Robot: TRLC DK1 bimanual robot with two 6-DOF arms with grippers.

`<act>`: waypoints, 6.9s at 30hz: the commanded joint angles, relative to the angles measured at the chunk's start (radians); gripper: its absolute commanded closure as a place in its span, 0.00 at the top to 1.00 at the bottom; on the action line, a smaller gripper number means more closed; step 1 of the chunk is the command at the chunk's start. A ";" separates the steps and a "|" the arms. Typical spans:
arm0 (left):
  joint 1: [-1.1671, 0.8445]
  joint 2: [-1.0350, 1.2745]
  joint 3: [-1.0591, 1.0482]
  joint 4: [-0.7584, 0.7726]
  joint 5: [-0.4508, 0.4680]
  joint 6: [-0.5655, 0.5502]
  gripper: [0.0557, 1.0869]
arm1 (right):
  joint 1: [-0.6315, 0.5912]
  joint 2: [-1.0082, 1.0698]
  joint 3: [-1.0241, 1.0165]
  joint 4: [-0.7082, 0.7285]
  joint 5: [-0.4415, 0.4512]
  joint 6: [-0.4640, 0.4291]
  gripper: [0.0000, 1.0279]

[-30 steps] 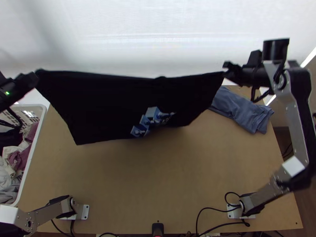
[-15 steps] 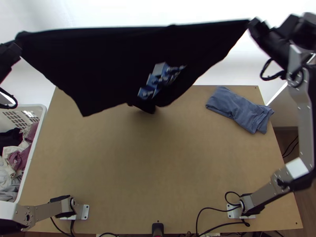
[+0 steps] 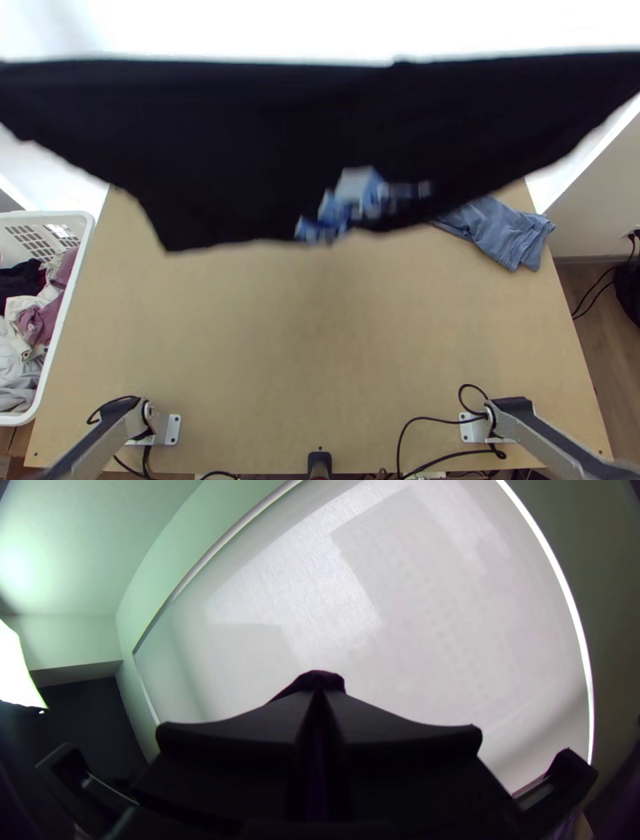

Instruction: Fold the t-shirt

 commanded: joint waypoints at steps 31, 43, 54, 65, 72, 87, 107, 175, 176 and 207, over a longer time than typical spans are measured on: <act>-0.034 -0.030 -0.880 0.012 0.060 0.071 0.03 | 0.114 -0.112 -1.030 0.170 0.004 0.091 0.03; -0.033 0.374 -0.589 0.131 0.028 0.025 0.03 | 0.053 0.362 -0.815 0.409 0.009 0.110 0.03; -0.063 0.585 0.029 0.024 -0.018 -0.006 0.03 | 0.000 0.571 -0.309 0.432 0.110 0.024 0.03; -0.074 0.464 0.272 0.022 -0.026 -0.024 0.03 | 0.005 0.393 -0.160 0.512 0.127 -0.052 0.03; -0.068 0.213 0.164 -0.007 -0.026 -0.030 0.03 | -0.003 0.072 -0.252 0.457 0.114 -0.073 0.03; -0.097 -0.346 -0.454 -0.039 0.028 -0.033 0.03 | 0.080 -0.484 -0.630 0.006 0.076 -0.099 0.03; -0.080 0.079 -0.919 0.329 0.028 0.040 0.03 | 0.040 0.148 -1.042 0.478 0.051 0.060 0.03; -0.083 0.354 -0.509 0.048 -0.012 0.212 0.96 | 0.431 0.359 -1.004 -0.462 -0.084 0.381 0.59; -0.080 0.349 -0.511 0.044 -0.014 0.214 0.96 | 0.454 0.373 -1.005 -0.464 -0.087 0.381 0.55; -0.011 0.257 -0.521 -0.030 -0.015 0.269 0.96 | 0.628 0.553 -0.978 -0.157 -0.045 0.367 0.03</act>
